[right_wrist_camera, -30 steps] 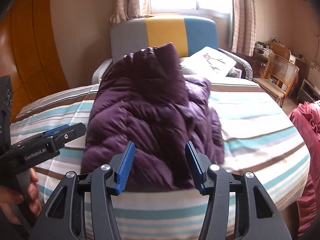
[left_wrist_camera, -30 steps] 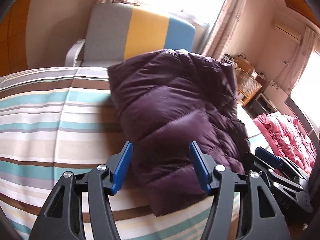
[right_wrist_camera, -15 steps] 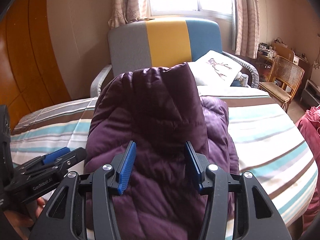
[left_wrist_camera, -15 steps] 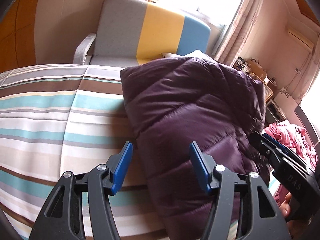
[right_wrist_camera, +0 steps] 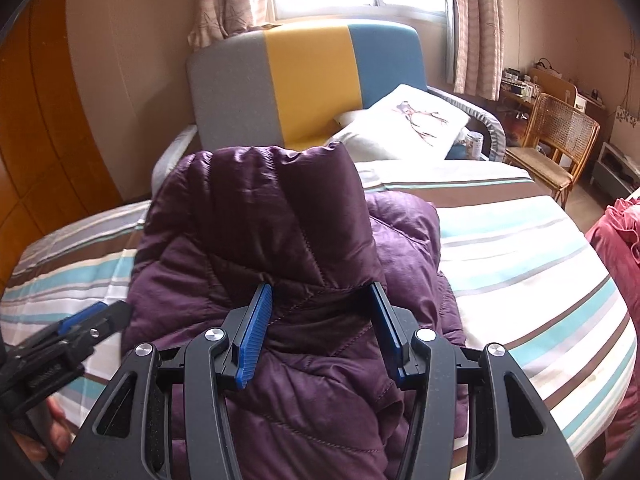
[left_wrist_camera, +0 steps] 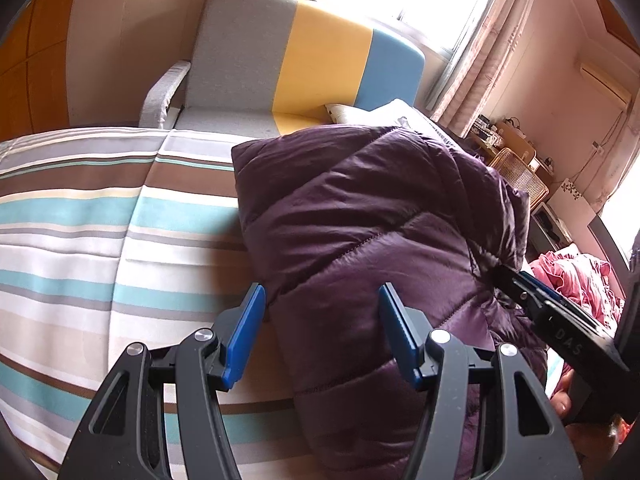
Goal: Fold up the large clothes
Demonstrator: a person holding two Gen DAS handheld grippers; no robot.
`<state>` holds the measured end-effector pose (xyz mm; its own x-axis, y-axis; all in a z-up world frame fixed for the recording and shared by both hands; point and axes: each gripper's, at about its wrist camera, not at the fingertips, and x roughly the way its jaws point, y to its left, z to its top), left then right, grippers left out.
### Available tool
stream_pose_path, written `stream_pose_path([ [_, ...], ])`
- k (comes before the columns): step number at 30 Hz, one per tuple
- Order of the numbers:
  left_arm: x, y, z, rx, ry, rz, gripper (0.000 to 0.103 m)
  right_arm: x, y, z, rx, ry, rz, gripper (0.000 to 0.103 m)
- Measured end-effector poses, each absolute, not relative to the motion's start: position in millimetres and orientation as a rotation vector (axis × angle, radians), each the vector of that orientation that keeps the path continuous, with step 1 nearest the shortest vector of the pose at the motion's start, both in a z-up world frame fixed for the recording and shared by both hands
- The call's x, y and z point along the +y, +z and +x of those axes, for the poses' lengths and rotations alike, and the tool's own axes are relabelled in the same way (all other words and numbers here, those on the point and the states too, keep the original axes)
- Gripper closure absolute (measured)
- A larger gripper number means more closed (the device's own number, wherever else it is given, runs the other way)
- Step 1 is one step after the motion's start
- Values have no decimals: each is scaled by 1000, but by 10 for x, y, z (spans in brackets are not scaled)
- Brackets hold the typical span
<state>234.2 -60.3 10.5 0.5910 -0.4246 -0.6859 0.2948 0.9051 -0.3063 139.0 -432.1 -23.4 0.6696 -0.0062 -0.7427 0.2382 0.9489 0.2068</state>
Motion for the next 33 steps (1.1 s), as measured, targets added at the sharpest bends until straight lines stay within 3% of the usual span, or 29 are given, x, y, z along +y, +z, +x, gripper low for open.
stream_pose_path([
  [10,-837,58,2561,875,-438,-113,44,-4405,-563,1638,948,-216,240,53],
  [16,-963,-43,2606,889,-456,-97,41,-4443,-852,1670,982,-263,220,41],
  [18,-966,-84,2618,890,-458,-95,38,-4508,-924,1652,984,-289,245,27],
  [25,-823,-192,2638,908,-479,-136,20,-4638,-983,1601,958,-292,322,21],
  [31,-723,-327,2656,953,-553,-207,19,-4753,-1004,1534,950,-268,420,20],
  [33,-712,-397,2696,981,-584,-251,20,-4839,-988,1464,952,-276,473,13],
])
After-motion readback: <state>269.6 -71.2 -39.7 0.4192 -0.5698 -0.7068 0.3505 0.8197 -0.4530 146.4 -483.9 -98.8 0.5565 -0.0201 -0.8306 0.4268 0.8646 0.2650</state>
